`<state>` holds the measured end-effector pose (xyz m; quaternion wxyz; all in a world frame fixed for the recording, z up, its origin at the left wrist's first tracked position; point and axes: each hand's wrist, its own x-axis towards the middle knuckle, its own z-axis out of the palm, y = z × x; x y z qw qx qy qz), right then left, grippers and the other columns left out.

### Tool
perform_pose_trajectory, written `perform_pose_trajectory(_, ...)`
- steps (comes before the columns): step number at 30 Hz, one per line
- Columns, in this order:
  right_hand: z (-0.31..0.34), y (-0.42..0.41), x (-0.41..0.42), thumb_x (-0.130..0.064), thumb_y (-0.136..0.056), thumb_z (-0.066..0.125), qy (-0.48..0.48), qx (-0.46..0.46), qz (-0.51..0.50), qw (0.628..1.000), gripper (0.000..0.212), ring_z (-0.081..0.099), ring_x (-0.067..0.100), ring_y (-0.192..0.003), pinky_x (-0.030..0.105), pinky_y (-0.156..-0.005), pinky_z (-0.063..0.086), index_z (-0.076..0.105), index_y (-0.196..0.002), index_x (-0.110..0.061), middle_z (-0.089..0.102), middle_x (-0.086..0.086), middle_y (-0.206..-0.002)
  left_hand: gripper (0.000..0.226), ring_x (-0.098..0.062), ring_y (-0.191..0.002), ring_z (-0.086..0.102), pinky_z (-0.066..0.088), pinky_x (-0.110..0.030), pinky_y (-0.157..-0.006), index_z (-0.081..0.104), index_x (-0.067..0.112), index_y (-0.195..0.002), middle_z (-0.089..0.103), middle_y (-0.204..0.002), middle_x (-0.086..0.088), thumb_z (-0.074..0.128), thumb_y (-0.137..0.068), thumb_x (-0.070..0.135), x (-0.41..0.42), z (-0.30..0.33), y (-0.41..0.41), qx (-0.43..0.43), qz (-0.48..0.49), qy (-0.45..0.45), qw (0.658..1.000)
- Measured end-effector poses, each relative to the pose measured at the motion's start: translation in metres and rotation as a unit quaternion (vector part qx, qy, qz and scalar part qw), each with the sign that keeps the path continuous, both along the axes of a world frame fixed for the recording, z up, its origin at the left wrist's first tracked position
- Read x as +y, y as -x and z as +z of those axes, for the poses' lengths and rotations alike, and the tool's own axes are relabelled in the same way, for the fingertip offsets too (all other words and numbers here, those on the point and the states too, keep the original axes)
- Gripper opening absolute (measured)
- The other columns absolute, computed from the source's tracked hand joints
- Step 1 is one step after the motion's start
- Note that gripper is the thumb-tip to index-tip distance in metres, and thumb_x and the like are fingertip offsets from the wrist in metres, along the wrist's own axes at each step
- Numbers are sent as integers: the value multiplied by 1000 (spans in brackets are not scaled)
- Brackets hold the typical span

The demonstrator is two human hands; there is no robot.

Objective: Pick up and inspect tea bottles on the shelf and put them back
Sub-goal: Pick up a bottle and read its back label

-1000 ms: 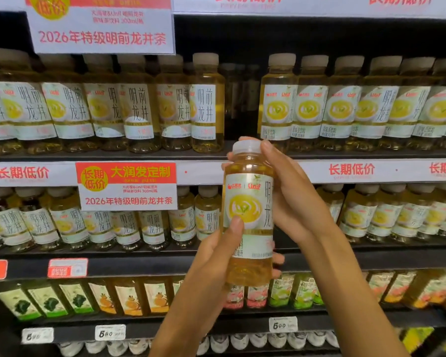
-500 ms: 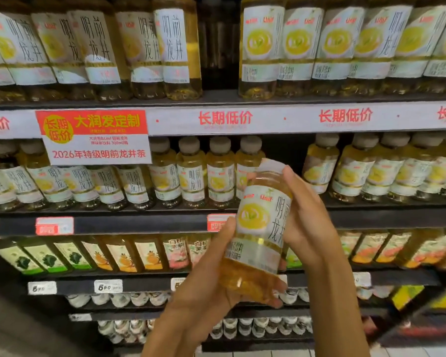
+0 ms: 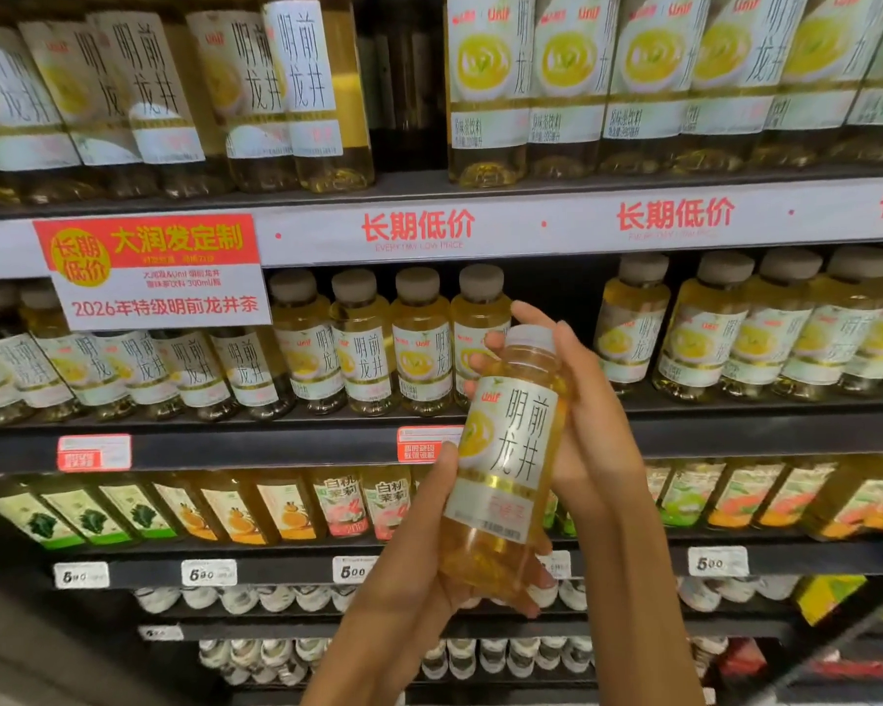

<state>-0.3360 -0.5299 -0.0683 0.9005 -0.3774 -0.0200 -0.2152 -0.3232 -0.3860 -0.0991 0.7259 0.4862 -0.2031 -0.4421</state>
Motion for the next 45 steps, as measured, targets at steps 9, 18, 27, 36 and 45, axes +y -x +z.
perform_pose_trajectory(9, 0, 2, -9, -32, -88, 53, 98, 3, -95, 991, 33, 69, 15, -88, 26, -68, 55, 62, -116, -15, 72, 5, -99, 55, -22, -97, 69, 55, -39, -90, 72, 33, -96, 75, -97, -3, 39, -70, 70, -11, 7, -3, -206, 137, -97, 964)
perform_pose_trajectory(18, -1, 0, -7, -37, -82, 55, 55, -29, -20, 998, 36, 71, 23, -90, 37, -76, 59, 64, -108, -14, 72, 5, -97, 59, -27, -61, 66, 52, -30, -50, 73, 16, -104, 69, -83, -20, 46, -80, 63, -6, -2, -4, -32, 78, -30, 996)
perform_pose_trajectory(27, -9, 3, -1, -30, -89, 57, 61, -16, -81, 995, 16, 69, 21, -74, 31, -65, 57, 67, -90, -17, 65, 5, -75, 62, -28, -80, 73, 58, -34, -65, 71, 17, -108, 75, -92, -13, 40, -79, 63, -2, -12, -12, -112, 104, -106, 983)
perform_pose_trajectory(36, -8, 1, 6, -31, -88, 55, 136, -5, -118, 984, 18, 69, 18, -81, 28, -65, 56, 65, -96, -18, 69, 2, -83, 57, -14, -91, 72, 56, -20, -72, 69, 21, -109, 76, -97, 0, 40, -76, 59, 0, -9, -11, -191, 144, -106, 965)
perform_pose_trajectory(45, -7, 5, 10, -25, -95, 43, 149, -37, -81, 985, 29, 68, 20, -95, 28, -74, 55, 70, -102, -18, 70, 6, -103, 48, -24, -75, 73, 56, -30, -57, 75, 33, -95, 75, -92, -11, 45, -71, 62, 12, -10, -15, -85, 143, -73, 983)
